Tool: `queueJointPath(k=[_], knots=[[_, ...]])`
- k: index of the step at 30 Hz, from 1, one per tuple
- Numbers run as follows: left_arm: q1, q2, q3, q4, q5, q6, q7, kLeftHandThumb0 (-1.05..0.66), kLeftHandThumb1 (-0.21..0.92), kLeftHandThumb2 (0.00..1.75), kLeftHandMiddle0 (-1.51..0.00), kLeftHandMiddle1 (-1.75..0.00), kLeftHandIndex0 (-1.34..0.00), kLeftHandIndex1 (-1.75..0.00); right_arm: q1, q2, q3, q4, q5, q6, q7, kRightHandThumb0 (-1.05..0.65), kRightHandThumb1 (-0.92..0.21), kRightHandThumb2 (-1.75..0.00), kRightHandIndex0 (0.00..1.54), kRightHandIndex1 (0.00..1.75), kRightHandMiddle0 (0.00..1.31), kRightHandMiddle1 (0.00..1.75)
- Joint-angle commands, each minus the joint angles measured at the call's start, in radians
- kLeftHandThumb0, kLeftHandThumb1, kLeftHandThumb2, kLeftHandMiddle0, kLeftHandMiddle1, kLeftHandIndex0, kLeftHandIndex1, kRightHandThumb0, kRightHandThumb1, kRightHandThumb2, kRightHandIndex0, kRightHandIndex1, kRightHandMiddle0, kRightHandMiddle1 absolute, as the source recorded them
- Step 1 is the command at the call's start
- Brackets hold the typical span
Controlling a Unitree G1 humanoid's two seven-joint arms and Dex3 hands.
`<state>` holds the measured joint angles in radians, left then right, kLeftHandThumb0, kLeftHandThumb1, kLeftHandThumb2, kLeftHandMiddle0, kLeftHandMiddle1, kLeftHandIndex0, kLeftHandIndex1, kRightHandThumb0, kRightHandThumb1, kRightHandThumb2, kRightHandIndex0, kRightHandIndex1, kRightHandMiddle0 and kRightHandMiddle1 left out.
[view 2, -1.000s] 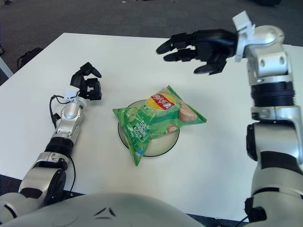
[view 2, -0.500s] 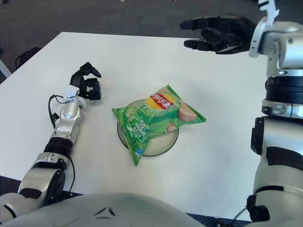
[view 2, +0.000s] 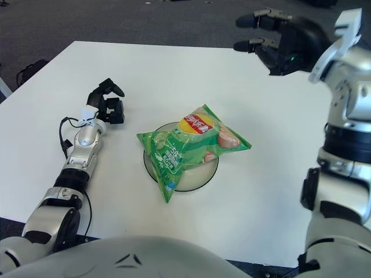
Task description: Put the snack into the plate.
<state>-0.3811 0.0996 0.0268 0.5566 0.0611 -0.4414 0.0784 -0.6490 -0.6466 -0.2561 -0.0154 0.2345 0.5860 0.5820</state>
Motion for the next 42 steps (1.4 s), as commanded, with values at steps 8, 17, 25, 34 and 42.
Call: queueJointPath(k=[8, 17, 25, 34, 42], knots=[[0.103, -0.026, -0.011, 0.061, -0.002, 0.007, -0.019, -0.53, 0.20, 1.47, -1.39, -1.75, -0.72, -1.75, 0.127, 0.158, -0.004, 0.046, -0.189, -0.317, -0.365, -0.36, -0.69, -0.82, 0.12, 1.38, 0.28, 1.71], [0.108, -0.033, -0.011, 0.053, -0.012, 0.007, -0.025, -0.53, 0.20, 1.47, -1.39, -1.75, -0.72, -1.75, 0.260, 0.219, -0.097, 0.143, -0.146, -0.494, -0.457, -0.37, -0.76, -0.74, 0.24, 1.38, 0.28, 1.75], [0.108, -0.043, -0.004, 0.037, -0.039, 0.038, -0.051, -0.53, 0.20, 1.46, -1.39, -1.75, -0.71, -1.75, 0.316, 0.257, -0.131, 0.216, -0.111, -0.566, -0.484, -0.13, -0.67, -0.79, 0.44, 1.39, 0.32, 1.75], [0.108, -0.044, 0.003, 0.036, -0.067, 0.048, -0.083, -0.53, 0.21, 1.45, -1.39, -1.75, -0.71, -1.75, 0.326, 0.323, -0.143, 0.315, -0.116, -0.617, -0.580, -0.01, -0.40, -1.12, 0.65, 1.41, 0.43, 1.75], [0.109, -0.048, 0.005, 0.035, -0.070, 0.048, -0.087, -0.52, 0.22, 1.44, -1.39, -1.75, -0.70, -1.75, 0.342, 0.348, -0.139, 0.361, -0.114, -0.637, -0.607, -0.01, -0.13, -1.44, 0.80, 1.46, 0.62, 1.75]])
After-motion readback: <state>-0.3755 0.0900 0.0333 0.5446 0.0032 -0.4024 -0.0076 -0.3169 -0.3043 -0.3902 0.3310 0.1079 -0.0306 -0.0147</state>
